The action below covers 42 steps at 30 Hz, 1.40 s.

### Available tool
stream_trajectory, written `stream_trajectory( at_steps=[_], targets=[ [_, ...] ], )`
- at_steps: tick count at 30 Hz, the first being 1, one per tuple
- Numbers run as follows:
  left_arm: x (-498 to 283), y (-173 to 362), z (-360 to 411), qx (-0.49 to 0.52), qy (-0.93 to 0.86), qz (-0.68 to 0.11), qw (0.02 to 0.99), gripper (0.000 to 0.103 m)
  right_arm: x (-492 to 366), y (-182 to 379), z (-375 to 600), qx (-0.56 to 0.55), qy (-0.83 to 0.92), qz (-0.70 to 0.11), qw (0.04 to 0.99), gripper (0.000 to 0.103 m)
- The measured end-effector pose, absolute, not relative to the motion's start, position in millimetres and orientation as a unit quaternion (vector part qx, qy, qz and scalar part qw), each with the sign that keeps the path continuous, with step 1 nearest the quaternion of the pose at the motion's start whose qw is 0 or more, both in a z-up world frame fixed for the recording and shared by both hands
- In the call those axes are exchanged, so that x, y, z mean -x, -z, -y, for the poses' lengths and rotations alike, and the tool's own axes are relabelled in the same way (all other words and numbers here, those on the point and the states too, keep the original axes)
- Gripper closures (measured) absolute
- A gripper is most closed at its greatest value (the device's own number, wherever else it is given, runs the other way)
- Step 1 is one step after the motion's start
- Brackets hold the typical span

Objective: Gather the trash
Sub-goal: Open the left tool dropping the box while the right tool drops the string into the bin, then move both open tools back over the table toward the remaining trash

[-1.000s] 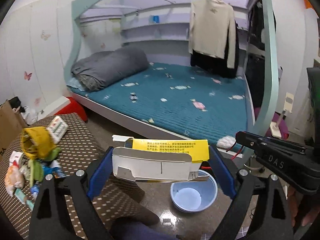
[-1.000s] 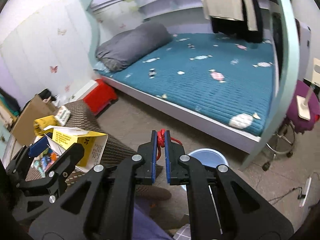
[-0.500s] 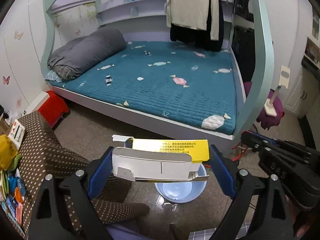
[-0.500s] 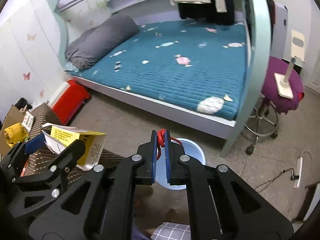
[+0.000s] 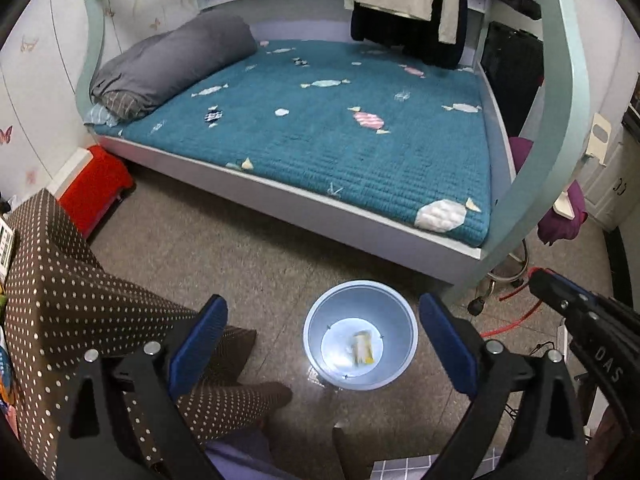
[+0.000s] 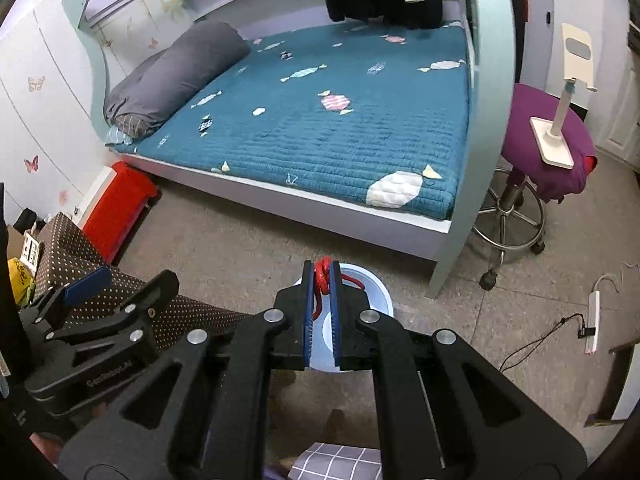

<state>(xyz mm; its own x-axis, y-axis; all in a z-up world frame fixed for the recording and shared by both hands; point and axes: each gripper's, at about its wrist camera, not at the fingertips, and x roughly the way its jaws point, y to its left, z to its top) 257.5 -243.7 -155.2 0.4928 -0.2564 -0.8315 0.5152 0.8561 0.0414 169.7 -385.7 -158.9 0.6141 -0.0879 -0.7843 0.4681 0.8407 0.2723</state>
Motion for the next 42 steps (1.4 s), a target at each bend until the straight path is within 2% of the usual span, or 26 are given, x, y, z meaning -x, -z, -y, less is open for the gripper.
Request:
stream_trajectory(
  at_steps=[10, 11, 12, 13, 24, 42],
  targets=[
    [-272, 154, 209, -0.12, 0.193, -0.458, 0.859, 0.009, -212, 167, 369, -0.206, 0.144, -0.431, 0.867, 0.092],
    [-272, 153, 206, -0.118, 0.191, -0.457, 0.861, 0.009, -215, 166, 370, -0.207, 0.146, -0.43, 0.867, 0.077],
    [-273, 152, 203, -0.115, 0.188, -0.456, 0.862, 0.009, -216, 166, 371, -0.21, 0.149, -0.429, 0.866, 0.036],
    [-274, 151, 201, -0.114, 0.187, -0.455, 0.863, 0.009, -216, 166, 372, -0.211, 0.154, -0.425, 0.867, 0.024],
    [-273, 145, 191, -0.103, 0.179, -0.455, 0.866, 0.009, -203, 176, 368, -0.203, 0.16, -0.45, 0.855, 0.023],
    [-244, 115, 166, -0.094, 0.17, -0.424, 0.885, 0.009, -173, 143, 341, -0.187, 0.148, -0.428, 0.872, 0.023]
  ],
)
